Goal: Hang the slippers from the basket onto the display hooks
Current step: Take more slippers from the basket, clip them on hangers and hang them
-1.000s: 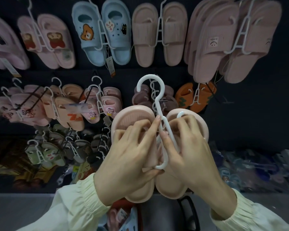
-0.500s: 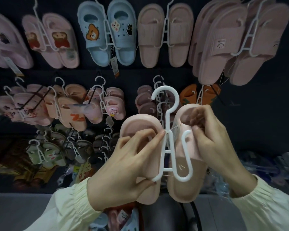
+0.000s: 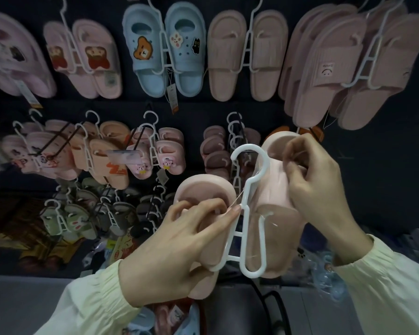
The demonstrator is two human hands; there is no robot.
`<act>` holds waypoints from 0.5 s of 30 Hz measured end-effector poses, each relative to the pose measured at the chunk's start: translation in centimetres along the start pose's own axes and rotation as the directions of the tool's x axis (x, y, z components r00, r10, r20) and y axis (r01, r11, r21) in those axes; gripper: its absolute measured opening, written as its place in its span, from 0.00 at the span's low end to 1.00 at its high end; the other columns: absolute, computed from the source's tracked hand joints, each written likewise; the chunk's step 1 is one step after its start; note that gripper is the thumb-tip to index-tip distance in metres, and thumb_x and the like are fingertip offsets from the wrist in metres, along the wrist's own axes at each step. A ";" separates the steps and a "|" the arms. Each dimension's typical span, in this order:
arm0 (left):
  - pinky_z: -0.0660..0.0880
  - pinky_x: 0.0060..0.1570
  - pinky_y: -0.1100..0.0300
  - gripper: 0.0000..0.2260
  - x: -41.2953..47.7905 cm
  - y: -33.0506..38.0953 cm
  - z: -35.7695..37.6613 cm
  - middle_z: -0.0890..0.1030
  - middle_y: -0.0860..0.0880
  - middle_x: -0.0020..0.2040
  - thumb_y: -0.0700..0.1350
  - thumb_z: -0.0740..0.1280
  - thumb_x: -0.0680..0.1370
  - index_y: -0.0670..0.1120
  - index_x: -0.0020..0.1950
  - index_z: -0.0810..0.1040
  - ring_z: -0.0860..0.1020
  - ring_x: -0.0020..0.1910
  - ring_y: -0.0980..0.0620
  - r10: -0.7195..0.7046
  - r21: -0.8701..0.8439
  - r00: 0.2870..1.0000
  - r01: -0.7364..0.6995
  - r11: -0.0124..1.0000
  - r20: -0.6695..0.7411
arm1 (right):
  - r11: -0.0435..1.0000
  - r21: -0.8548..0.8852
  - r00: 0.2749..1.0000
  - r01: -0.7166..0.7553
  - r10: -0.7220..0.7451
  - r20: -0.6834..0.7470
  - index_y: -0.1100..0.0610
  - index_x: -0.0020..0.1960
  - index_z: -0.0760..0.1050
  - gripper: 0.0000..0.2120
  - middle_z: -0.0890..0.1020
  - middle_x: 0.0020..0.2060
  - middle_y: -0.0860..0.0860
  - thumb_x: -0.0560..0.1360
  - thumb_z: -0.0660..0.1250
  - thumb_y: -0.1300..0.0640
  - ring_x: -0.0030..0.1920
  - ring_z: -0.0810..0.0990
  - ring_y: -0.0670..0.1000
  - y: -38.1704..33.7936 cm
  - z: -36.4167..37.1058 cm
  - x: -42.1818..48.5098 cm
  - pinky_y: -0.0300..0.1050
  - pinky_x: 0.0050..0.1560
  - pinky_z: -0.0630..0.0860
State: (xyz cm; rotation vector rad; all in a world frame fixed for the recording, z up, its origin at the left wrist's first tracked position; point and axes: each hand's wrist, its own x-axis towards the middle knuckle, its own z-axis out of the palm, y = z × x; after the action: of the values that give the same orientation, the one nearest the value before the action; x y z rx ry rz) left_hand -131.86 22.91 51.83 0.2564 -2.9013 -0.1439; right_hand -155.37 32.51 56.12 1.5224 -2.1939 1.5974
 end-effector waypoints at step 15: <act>0.66 0.68 0.48 0.52 1.1 -0.8 -1.4 0.64 0.49 0.72 0.53 0.80 0.65 0.47 0.81 0.54 0.62 0.73 0.51 -0.093 -0.035 0.983 0.088 0.995 -0.158 | 0.970 -0.033 0.959 0.242 -0.234 0.158 0.57 0.48 0.72 0.09 0.75 0.47 0.49 0.71 0.63 0.67 0.48 0.75 0.50 -2.0 0.1 -3.3 0.40 0.48 0.73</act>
State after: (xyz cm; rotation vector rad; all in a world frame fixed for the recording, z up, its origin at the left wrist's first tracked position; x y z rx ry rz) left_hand -132.44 21.83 53.37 0.3773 -2.7276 -0.1712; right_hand -152.22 34.70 55.73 1.8681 -2.0073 1.3833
